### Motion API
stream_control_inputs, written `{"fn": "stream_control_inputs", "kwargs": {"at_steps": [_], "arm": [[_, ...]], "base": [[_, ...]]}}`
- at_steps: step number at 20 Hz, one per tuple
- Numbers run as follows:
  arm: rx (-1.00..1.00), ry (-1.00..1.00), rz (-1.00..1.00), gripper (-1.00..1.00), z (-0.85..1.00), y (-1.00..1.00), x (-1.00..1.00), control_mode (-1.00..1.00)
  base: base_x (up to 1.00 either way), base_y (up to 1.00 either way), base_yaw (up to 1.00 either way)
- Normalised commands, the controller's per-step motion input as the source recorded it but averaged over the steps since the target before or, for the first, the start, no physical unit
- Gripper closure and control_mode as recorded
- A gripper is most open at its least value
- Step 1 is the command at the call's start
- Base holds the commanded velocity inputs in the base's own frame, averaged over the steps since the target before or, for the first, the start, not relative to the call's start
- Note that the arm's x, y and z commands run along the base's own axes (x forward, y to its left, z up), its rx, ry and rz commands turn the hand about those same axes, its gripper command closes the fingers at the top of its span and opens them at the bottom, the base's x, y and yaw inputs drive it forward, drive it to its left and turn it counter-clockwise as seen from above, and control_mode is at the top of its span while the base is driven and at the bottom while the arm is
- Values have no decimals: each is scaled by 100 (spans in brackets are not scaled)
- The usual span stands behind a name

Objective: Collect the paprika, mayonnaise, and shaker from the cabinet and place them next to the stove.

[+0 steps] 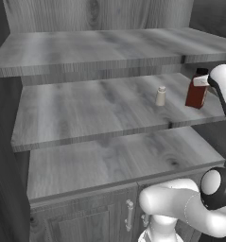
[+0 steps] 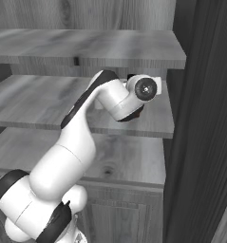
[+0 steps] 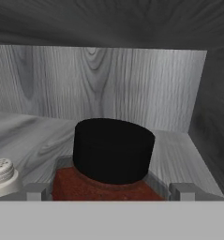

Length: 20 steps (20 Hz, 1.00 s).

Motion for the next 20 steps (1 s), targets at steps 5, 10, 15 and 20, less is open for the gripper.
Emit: {"fn": "stream_control_inputs", "kwargs": {"at_steps": [5, 10, 15, 20], "arm": [[0, 0, 0, 100, -1, 0, -3, -100], [0, 0, -1, 100, 0, 4, -16, -100], [0, -2, -1, 100, -5, 3, -35, -100], [0, -2, 0, 100, -2, 5, -57, -100]], "base": [[0, 0, 0], [0, 0, 0], [0, 0, 0], [0, 0, 0]]}}
